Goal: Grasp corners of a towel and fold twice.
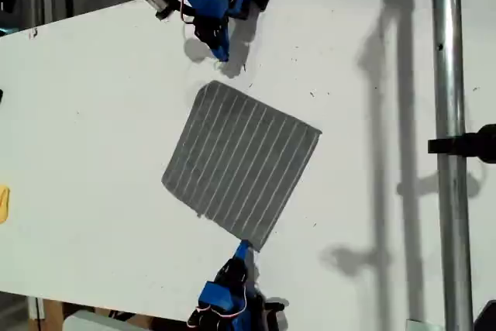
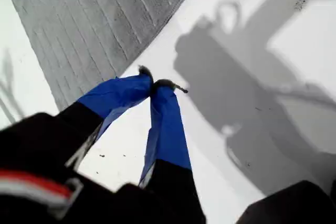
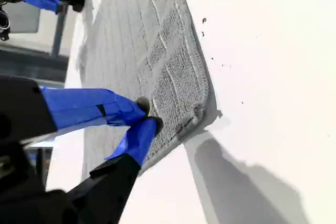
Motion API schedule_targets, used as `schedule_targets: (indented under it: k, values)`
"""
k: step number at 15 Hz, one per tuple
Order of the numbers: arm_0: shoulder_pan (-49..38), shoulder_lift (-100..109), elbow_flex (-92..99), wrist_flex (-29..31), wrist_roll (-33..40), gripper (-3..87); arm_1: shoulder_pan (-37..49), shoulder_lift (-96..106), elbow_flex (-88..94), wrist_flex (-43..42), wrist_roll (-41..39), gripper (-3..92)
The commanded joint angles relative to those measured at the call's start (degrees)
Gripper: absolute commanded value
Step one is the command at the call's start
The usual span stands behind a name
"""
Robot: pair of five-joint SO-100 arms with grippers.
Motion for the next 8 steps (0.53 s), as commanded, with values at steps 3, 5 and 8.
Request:
schedule_targets:
  k: [3, 5, 8]
  values:
    - [-12.13, 0.35, -0.09, 0.18, -26.02, -1.5, 1.23, 0.00, -0.70, 0.88, -0.70, -0.2]
    - [-12.13, 0.35, -0.09, 0.18, -26.10, -2.6, 1.23, 0.00, -0.88, 0.88, -0.70, -0.2]
    - [-12.04, 0.35, -0.09, 0.18, -26.89, -2.6, -1.41, 0.00, -2.46, 0.53, 0.62, -0.3]
